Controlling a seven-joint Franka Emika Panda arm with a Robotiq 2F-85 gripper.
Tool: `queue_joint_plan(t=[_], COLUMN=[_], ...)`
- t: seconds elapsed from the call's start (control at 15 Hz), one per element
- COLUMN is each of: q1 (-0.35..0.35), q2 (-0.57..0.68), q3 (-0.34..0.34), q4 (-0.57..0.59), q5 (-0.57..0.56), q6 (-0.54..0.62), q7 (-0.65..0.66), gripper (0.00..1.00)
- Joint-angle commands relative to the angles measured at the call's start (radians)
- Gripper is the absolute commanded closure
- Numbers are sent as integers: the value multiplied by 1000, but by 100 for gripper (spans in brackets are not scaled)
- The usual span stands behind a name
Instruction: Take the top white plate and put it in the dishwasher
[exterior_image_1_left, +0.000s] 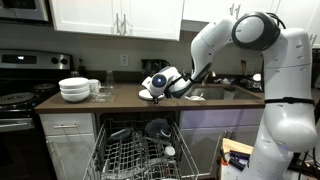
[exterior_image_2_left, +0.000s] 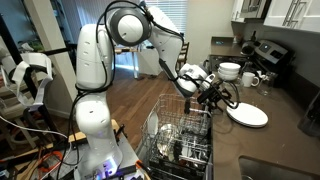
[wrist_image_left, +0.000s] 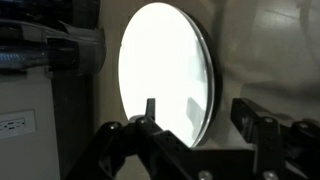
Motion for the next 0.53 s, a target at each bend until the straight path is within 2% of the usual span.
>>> queue_joint_plan(t=[0.0, 0.07, 0.13, 0.4, 0.47], q1=[-18, -20, -21, -27, -29], q2=[28, 32, 35, 38, 38], q3=[3, 2, 2, 3, 3], q4=[31, 33, 35, 40, 41], q5=[-43, -45, -48, -65, -65], q6=[25, 25, 26, 24, 25], q7=[6, 5, 5, 6, 5], gripper=[26, 42, 42, 69, 59])
